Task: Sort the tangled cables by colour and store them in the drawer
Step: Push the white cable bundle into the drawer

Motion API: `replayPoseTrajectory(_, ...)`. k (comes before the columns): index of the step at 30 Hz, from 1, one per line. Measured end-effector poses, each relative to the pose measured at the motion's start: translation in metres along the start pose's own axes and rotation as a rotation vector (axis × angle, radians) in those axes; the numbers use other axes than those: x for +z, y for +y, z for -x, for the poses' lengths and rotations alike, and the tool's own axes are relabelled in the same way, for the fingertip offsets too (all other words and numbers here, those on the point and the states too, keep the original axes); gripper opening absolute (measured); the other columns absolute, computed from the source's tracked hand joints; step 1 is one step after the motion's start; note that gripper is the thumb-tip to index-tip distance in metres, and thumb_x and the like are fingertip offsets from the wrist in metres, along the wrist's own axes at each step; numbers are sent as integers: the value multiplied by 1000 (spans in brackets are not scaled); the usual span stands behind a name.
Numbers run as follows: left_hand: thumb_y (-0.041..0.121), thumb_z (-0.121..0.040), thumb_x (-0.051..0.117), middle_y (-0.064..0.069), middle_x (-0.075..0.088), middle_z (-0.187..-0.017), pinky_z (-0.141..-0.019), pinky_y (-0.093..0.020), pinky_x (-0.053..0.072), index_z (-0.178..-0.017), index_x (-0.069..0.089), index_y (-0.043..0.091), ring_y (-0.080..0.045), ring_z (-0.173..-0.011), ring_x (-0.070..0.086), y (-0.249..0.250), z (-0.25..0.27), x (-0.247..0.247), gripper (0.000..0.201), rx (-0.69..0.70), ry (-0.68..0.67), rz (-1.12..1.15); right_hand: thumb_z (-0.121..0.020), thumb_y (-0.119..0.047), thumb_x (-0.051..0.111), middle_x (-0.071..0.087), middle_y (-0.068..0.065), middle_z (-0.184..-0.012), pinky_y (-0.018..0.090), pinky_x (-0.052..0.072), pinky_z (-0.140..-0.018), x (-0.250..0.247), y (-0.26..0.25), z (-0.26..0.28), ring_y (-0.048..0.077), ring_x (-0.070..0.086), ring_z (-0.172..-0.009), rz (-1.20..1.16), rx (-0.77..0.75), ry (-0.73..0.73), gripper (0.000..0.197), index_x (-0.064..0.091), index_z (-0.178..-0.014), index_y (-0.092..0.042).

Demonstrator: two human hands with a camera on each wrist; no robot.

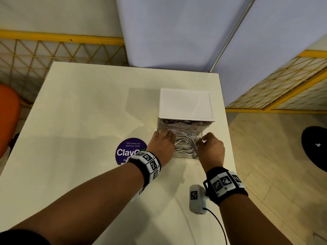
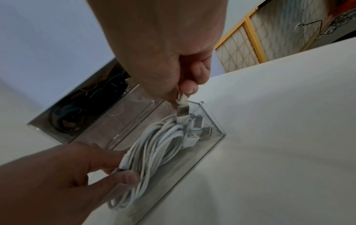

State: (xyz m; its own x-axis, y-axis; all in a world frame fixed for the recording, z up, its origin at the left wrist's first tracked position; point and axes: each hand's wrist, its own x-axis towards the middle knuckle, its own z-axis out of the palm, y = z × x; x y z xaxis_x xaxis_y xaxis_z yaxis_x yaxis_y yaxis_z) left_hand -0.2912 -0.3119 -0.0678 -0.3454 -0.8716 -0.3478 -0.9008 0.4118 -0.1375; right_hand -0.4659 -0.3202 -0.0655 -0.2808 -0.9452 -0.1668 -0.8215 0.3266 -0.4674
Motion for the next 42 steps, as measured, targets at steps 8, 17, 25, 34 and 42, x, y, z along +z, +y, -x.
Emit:
replayPoseTrajectory(8, 20, -102, 33, -15, 34, -155, -106, -46, 32, -154, 21, 1, -34, -139, 28, 1, 0, -2, 56, 2, -15, -1, -89, -18, 58, 62, 7, -84, 28, 39, -57, 0, -1, 8, 36, 60, -69, 223, -144, 18, 9, 64, -85, -12)
replayPoseTrajectory(17, 19, -102, 33, -14, 35, -155, -106, -46, 33, -153, 21, 1, -33, -141, 26, 1, -1, -1, 56, -3, -10, 29, -87, -22, 64, 70, -2, -74, 39, 56, -70, -30, 14, 10, 26, 68, -71, -179, -5, -74, 9, 70, -81, -18)
replayPoseTrajectory(25, 21, -101, 34, -15, 33, -157, -106, -46, 33, -154, 21, 1, -34, -141, 26, 0, -1, -2, 57, -5, -31, 11, -84, -16, 73, 65, 3, -90, 33, 53, -62, -12, 22, 50, 27, 64, -78, 28, -387, 75, 10, 71, -94, -13)
replayPoseTrajectory(34, 25, -103, 31, -13, 32, -157, -109, -46, 31, -154, 22, 3, -33, -143, 23, 1, 1, -2, 56, -9, -13, 23, -74, -37, 79, 45, 19, -148, 54, 41, -106, 24, 20, 63, 38, 44, -135, 532, -733, -81, 88, 41, -148, -10)
replayPoseTrajectory(42, 31, -106, 29, -10, 27, -161, -105, -44, 36, -156, 18, 6, -33, -143, 23, -5, 4, 1, 57, 4, -20, 98, -87, -17, 44, 54, 19, -138, 50, 48, -98, 33, 6, 48, 35, 53, -127, 620, -818, -115, 58, 46, -143, -1)
